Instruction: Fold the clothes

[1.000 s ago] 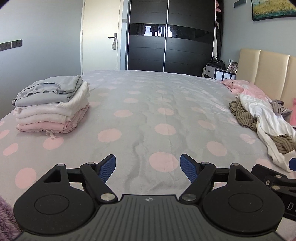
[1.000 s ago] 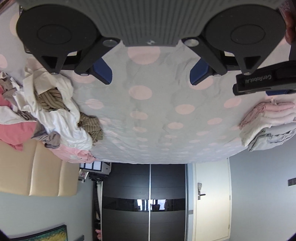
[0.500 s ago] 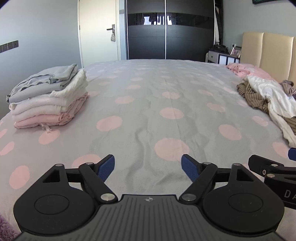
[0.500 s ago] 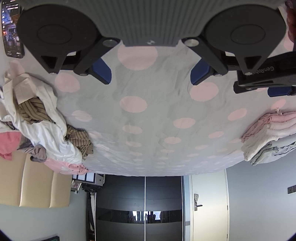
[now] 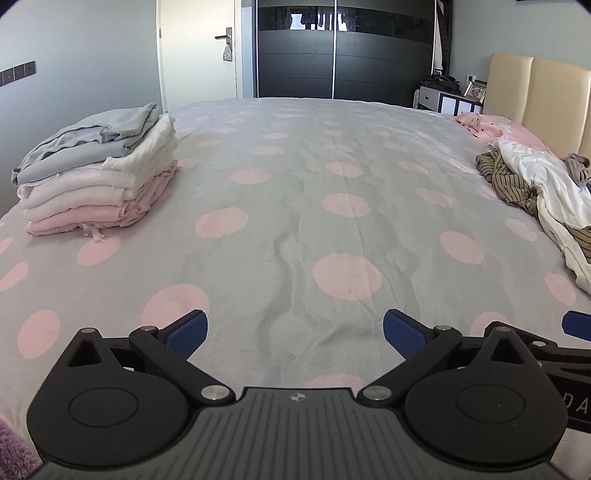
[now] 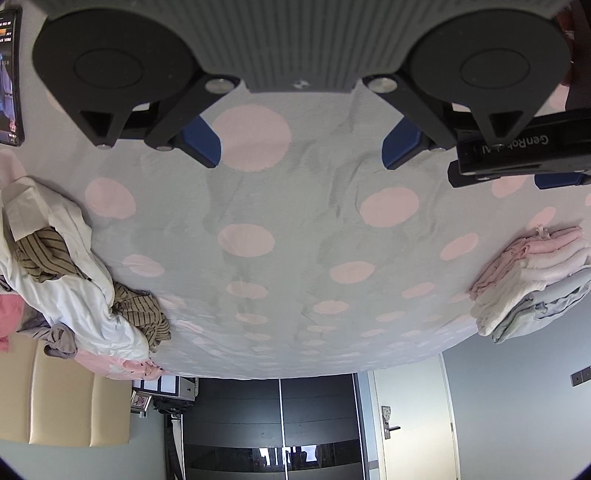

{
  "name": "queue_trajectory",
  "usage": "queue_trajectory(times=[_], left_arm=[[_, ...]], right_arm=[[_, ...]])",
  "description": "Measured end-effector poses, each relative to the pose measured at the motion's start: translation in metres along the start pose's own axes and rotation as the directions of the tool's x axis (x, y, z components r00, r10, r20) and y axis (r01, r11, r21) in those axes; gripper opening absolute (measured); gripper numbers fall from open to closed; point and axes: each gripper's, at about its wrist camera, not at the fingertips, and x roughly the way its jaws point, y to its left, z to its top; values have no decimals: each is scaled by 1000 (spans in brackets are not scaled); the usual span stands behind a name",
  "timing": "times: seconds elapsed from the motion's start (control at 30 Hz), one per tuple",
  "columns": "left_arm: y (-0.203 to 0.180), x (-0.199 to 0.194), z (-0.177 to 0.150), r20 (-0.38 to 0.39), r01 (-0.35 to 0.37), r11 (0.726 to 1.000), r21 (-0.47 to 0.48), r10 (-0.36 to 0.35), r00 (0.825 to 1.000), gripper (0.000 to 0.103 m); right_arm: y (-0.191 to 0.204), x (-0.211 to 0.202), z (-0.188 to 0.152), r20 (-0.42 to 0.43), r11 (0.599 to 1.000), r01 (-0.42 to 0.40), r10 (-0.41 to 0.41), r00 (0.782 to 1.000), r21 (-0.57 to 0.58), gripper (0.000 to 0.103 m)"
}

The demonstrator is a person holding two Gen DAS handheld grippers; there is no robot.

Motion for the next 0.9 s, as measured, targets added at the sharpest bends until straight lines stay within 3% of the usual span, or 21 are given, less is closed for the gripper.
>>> queue_trajectory(times=[0.9], left_arm=[[3, -12, 5, 56, -15, 1000, 15, 14, 998, 102]], right_arm=[[4, -10, 1, 39, 1000, -10, 10, 999, -10, 96]])
